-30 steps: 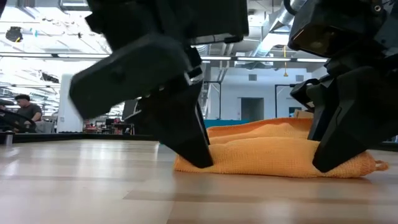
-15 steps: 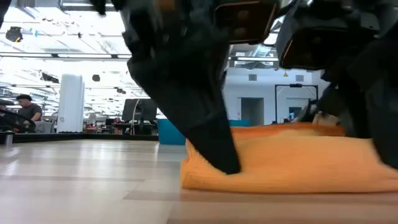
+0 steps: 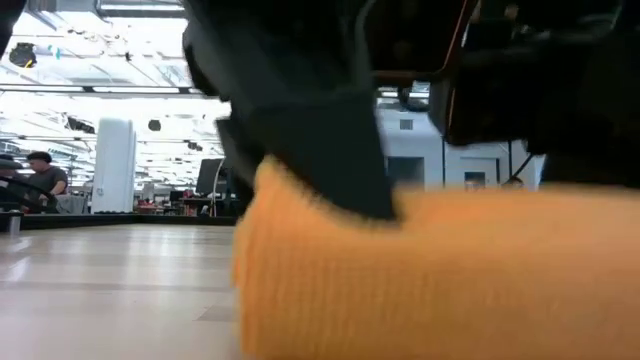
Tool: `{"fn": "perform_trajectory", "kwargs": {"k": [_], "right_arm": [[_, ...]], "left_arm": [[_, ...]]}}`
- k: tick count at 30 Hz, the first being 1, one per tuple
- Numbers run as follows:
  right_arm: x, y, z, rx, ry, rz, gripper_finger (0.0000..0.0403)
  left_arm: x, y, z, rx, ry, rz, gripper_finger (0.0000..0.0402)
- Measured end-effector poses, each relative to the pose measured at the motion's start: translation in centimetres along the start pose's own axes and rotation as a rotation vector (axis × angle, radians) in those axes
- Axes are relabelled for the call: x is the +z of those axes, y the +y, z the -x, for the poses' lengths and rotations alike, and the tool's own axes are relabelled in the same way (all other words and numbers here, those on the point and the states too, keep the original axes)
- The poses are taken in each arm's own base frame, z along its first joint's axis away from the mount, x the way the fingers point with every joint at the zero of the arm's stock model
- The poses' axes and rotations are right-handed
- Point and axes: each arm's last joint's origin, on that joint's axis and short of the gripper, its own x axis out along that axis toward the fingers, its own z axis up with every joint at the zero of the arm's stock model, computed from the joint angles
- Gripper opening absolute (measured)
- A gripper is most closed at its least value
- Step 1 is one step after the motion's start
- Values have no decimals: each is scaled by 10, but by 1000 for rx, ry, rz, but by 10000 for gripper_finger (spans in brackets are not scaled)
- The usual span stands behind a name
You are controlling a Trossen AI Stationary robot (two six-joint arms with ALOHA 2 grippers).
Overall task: Roll microfiber towels into tight, uniform cylinder then place into a basket
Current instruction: Roll the orange microfiber towel
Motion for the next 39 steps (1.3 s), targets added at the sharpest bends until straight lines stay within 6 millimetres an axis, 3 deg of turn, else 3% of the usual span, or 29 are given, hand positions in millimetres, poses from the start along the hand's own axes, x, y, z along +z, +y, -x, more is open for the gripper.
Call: {"fn": "perform_trajectory", "kwargs": {"k": [15, 22, 27, 31, 36, 39], "right_arm": [[9, -22, 12, -129, -39, -228, 58], [9, -23, 12, -155, -50, -232, 58], [9, -24, 12, -169, -62, -230, 58], [9, -24, 12, -173, -67, -228, 58], [9, -24, 12, -174, -71, -226, 58], [9, -24, 12, -174, -70, -224, 58]], "left_arm": [[-5, 2, 0, 99, 4, -57, 99], [-11, -5, 13, 212, -5, -84, 101], [-24, -23, 30, 367, -56, -113, 96], [-32, -50, 39, 418, -182, -217, 96], [-39, -78, 30, 483, -352, -486, 96], [-37, -79, 18, 471, -393, -555, 96]]}}
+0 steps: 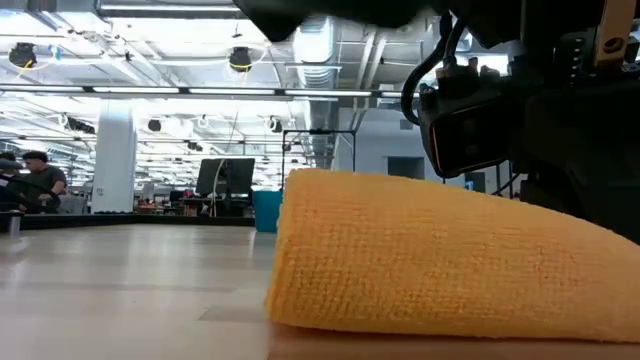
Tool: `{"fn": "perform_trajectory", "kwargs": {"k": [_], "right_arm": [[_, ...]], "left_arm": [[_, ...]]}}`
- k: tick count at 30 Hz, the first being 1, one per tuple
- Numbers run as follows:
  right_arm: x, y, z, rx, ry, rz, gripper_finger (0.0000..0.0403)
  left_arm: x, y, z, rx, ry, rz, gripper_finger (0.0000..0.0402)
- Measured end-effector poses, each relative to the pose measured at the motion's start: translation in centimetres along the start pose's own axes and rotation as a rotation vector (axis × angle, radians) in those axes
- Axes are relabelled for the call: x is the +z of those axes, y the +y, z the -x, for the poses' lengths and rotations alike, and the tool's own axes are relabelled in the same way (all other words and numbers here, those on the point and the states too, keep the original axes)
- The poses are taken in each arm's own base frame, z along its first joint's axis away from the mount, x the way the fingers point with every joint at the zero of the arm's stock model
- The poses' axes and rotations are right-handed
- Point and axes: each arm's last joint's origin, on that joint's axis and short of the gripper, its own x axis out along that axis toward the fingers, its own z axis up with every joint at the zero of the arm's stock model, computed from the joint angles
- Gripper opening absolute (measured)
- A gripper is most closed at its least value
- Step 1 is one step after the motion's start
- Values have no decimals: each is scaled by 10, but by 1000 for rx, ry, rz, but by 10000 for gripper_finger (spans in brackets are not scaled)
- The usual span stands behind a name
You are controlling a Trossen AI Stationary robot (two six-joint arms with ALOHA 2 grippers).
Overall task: Roll microfiber towels into tight, uniform cylinder then place into a basket
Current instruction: Roll the orange microfiber towel
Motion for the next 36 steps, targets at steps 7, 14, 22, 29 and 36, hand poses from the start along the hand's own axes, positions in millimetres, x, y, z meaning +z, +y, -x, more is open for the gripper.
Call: {"fn": "perform_trajectory", "kwargs": {"k": [7, 14, 22, 29, 36], "right_arm": [[0, 0, 0, 1, -1, 9, 58], [0, 0, 0, 2, -2, 23, 58], [0, 2, -1, 6, -19, 46, 59], [-4, 5, -3, 5, -27, 109, 77], [-4, 8, 11, -9, -29, 136, 118]], "left_arm": [[-14, 15, -36, 50, 38, 40, 96], [-27, 27, -58, 0, 120, 144, 96], [-34, 36, -56, 95, 204, 229, 96], [-36, 46, -57, 122, 242, 305, 96], [-36, 57, -60, 125, 257, 330, 96]]}}
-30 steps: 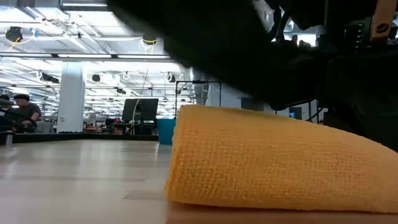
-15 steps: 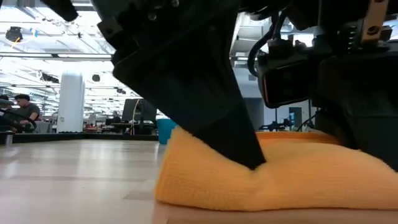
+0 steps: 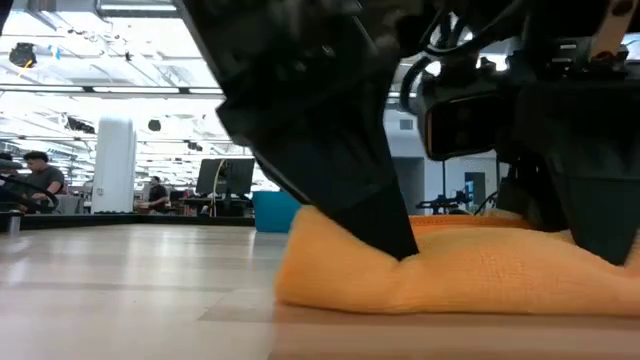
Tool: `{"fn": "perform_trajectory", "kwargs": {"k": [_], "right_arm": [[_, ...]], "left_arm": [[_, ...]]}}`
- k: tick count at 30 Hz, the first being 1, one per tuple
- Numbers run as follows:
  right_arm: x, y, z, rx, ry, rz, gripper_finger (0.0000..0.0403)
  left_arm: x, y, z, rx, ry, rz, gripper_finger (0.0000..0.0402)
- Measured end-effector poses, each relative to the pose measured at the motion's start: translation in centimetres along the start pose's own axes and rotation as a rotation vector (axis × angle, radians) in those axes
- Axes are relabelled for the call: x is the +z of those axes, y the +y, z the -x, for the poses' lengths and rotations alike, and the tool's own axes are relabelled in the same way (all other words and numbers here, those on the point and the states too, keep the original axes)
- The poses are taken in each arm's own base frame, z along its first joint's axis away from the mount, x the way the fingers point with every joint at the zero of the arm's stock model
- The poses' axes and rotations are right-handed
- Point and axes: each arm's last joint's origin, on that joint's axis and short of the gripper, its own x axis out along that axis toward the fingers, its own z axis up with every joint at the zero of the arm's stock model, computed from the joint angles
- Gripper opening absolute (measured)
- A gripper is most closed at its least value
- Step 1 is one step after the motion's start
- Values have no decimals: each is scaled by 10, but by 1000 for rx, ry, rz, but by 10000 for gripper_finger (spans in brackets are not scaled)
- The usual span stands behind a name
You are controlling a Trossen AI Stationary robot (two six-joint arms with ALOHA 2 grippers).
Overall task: Roll microfiber towels into tight, uniform cylinder then place into a basket
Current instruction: Roll the orange microfiber towel
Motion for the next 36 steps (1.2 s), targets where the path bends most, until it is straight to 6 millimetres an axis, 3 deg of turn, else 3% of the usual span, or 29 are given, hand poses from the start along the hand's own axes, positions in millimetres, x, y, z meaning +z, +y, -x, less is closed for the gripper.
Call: {"fn": "perform_trajectory", "kwargs": {"k": [13, 17, 21, 25, 36], "right_arm": [[-30, 19, 60, -252, 7, 133, 123], [-50, 42, 66, -308, -75, 375, 122], [-76, 67, 59, -408, -214, 668, 121], [-95, 81, 44, -459, -299, 823, 123], [-94, 67, -4, -554, -229, 1060, 132]], "left_arm": [[5, 13, -4, 15, 18, 48, 96], [6, 14, -4, 14, 19, 50, 96], [6, 14, -4, 14, 18, 44, 96], [6, 14, -4, 15, 17, 43, 96], [6, 14, -4, 16, 13, 29, 96]]}}
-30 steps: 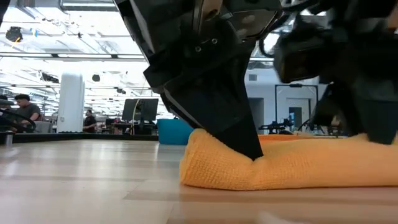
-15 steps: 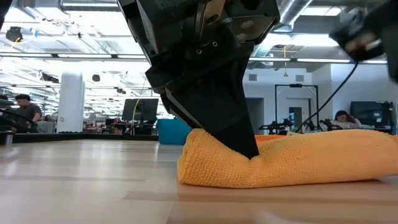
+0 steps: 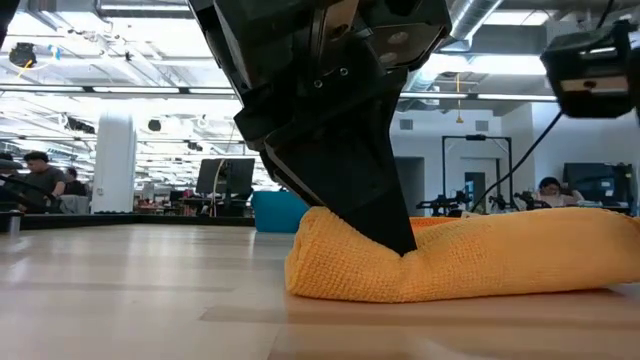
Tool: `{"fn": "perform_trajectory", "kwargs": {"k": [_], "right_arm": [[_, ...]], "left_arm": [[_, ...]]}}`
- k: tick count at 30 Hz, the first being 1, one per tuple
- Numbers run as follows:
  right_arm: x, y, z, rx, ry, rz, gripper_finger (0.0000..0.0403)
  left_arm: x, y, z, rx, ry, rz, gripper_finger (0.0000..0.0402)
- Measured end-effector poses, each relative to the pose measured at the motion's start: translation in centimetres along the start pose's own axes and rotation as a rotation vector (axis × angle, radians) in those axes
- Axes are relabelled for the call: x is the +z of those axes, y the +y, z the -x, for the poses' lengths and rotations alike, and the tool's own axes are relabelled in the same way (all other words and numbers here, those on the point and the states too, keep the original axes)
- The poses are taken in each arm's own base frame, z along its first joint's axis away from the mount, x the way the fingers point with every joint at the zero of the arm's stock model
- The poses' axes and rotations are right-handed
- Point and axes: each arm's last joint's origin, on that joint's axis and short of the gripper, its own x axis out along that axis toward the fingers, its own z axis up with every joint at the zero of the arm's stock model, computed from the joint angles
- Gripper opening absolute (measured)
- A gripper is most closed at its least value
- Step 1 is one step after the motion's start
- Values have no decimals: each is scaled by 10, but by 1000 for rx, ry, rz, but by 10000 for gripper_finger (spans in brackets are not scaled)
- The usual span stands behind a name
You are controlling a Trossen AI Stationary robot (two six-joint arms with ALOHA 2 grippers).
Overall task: Roll microfiber towels into tight, uniform cylinder then place into a basket
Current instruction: Roll the orange microfiber towel
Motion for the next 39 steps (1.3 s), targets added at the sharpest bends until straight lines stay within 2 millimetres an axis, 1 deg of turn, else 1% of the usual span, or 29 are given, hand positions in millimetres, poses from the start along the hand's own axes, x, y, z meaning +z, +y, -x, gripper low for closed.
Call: {"fn": "perform_trajectory", "kwargs": {"k": [2, 4, 7, 10, 15, 20, 22, 26, 30, 35, 39], "right_arm": [[3, 3, -7, -7, 8, 33, 139], [12, 4, -10, -32, -5, 55, 147], [23, 4, -9, -77, -4, 97, 159], [27, 2, -6, -104, 15, 118, 171], [22, -8, -11, -121, 75, 105, 180], [16, -17, -27, -111, 122, 60, 176], [9, -18, -36, -116, 172, 58, 172], [4, -21, -45, -130, 211, -14, 166], [2, -25, -47, -132, 224, -92, 159], [1, -34, -50, -89, 243, -193, 148], [1, -40, -51, -81, 249, -256, 138]], "left_arm": [[0, 0, 0, 0, 0, -7, 96], [0, 0, 0, 1, 0, -7, 98], [0, 0, 0, 2, 0, -8, 103], [0, 0, 0, 3, 0, -8, 109], [-2, -2, 1, 8, -4, -14, 116], [-2, -2, 1, 7, -4, -14, 117], [-1, -2, 1, 9, -7, -13, 117], [-1, -2, 1, 6, -5, -24, 117], [0, -3, 3, -6, -5, -58, 117], [2, -10, 18, 30, -8, -117, 116], [-3, -24, 42, 94, -34, -168, 116]]}}
